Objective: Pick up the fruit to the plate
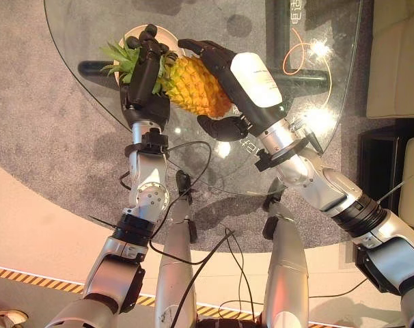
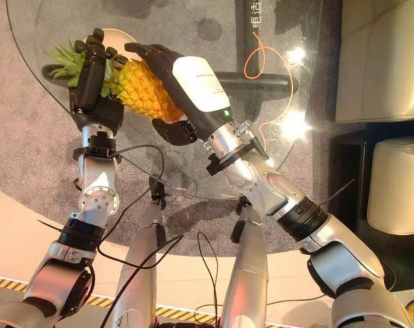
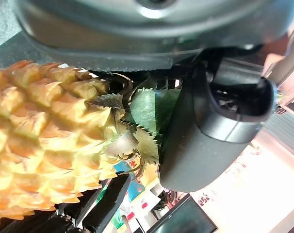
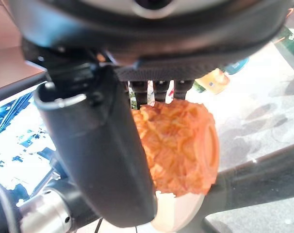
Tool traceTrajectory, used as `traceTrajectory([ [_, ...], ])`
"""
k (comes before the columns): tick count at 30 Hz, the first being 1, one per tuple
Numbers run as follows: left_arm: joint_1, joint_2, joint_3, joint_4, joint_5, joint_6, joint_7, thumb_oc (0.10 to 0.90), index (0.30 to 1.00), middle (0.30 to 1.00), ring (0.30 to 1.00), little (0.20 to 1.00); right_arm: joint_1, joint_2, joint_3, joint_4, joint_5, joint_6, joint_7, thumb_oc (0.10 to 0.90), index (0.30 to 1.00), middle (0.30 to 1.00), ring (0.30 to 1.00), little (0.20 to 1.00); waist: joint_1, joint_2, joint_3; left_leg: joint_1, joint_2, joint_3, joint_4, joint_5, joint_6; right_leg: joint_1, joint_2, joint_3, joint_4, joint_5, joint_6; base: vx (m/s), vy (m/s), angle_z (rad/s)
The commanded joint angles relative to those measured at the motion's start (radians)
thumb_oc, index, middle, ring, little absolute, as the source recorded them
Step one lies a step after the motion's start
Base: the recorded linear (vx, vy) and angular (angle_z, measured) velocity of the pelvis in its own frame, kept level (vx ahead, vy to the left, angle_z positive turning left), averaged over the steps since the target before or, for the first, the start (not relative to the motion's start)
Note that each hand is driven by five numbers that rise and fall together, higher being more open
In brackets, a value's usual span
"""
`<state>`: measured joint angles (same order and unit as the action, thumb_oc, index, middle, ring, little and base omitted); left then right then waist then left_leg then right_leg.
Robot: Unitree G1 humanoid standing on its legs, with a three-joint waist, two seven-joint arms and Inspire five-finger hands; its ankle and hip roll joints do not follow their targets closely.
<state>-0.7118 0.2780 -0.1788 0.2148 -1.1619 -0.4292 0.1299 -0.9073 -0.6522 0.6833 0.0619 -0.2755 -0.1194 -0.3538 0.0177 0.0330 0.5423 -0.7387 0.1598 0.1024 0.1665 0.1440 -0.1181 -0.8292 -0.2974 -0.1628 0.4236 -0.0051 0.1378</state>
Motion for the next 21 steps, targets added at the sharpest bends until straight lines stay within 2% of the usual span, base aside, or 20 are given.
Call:
traceTrajectory([
  [1, -0.072, 0.029, 0.058, -0.135, 0.121, -0.125, 0.013, 0.1, 0.3, 0.3, 0.3, 0.2, -0.109, 0.029, -0.113, -0.137, -0.012, -0.072, -0.082, 0.8, 0.9, 0.9, 0.9, 0.9, 0.013, -0.01, -0.022, -0.048, 0.003, -0.051, 0.091, -0.058, -0.031, 0.054, -0.011, -0.025, -0.119, 0.068, 0.044, 0.0, 0.0, 0.0],
  [9, -0.083, 0.024, 0.091, -0.125, 0.275, -0.203, 0.193, 0.1, 0.3, 0.3, 0.3, 0.2, -0.108, 0.042, -0.128, -0.123, -0.024, -0.07, -0.099, 0.8, 0.9, 0.9, 0.9, 0.9, 0.015, -0.011, -0.022, -0.043, -0.001, -0.054, 0.08, -0.053, -0.033, 0.059, -0.009, -0.028, -0.124, 0.067, 0.043, 0.0, 0.0, 0.0],
  [15, -0.092, 0.017, 0.11, -0.131, 0.337, -0.236, 0.293, 0.1, 0.3, 0.3, 0.3, 0.2, -0.111, 0.046, -0.133, -0.116, -0.026, -0.07, -0.111, 0.8, 0.9, 0.9, 0.9, 0.9, 0.014, -0.014, -0.022, -0.047, 0.0, -0.055, 0.08, -0.053, -0.036, 0.057, -0.007, -0.028, -0.125, 0.065, 0.043, 0.0, 0.0, 0.0],
  [21, -0.106, 0.01, 0.126, -0.132, 0.458, -0.27, 0.41, 0.1, 0.3, 0.3, 0.3, 0.2, -0.121, 0.046, -0.132, -0.1, -0.013, -0.056, -0.131, 0.8, 0.9, 0.9, 0.9, 0.9, 0.012, -0.017, -0.022, -0.045, 0.001, -0.055, 0.078, -0.052, -0.039, 0.059, -0.005, -0.027, -0.129, 0.065, 0.042, 0.0, 0.0, 0.0],
])
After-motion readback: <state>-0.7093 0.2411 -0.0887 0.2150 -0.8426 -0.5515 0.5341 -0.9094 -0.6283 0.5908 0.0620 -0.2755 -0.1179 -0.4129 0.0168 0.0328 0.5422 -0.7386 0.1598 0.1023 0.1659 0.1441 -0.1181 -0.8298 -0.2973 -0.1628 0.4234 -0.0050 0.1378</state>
